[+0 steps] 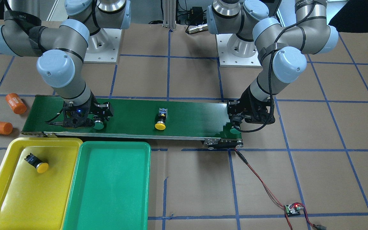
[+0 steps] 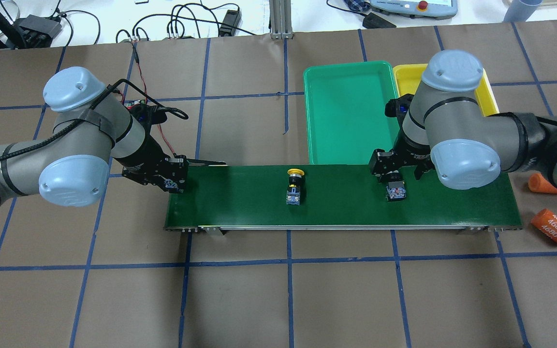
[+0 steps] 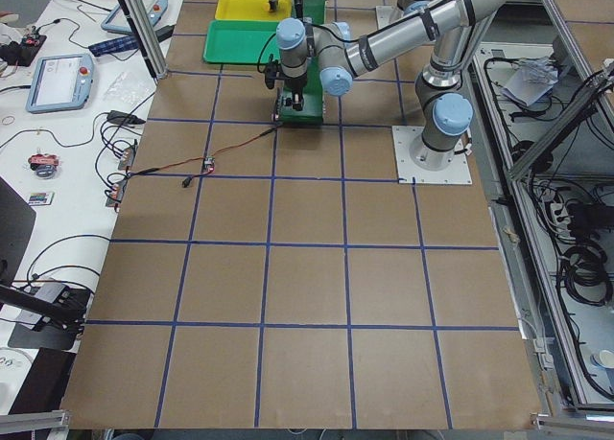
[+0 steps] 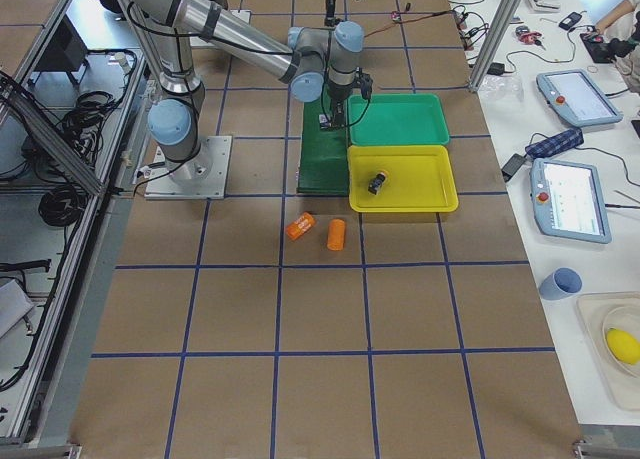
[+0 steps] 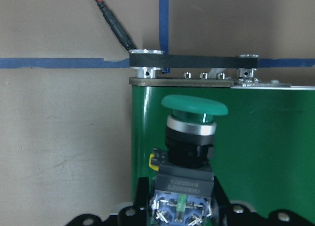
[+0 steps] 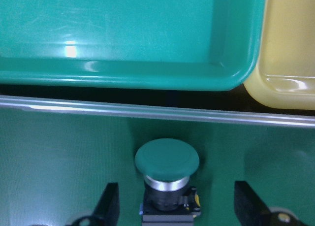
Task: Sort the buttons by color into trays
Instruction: 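Drop the green button in the green tray while the left sets one on the belt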
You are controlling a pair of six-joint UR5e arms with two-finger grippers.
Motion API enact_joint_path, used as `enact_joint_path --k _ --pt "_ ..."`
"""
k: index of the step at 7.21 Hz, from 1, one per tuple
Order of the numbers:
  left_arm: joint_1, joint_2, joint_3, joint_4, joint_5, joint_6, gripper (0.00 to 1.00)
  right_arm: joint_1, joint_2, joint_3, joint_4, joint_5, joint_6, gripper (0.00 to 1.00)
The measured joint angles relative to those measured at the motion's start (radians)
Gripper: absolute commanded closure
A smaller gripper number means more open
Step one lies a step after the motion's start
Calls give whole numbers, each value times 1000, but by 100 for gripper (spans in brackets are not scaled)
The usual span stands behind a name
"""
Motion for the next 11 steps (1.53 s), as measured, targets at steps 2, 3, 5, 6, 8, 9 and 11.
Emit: enact_joint_path --k 2,3,5,6,8,9,11 --pt "-2 0 -12 3 1 -6 22 0 11 1 3 -5 1 82" --pt "-3 0 -15 4 1 -9 0 0 12 -1 4 -17 0 82" --pt "-4 0 -13 2 3 -11 0 1 20 -35 -1 -44 3 72" --pt "-5 9 -8 -2 7 -12 0 1 39 -90 0 -31 6 66" --pt "-5 45 26 -26 32 -11 0 1 132 -259 44 2 8 65" --pt "-5 62 69 -68 67 -10 0 1 181 -353 78 6 8 65" --pt "-5 94 152 -172 162 -7 0 3 260 -501 116 3 9 18"
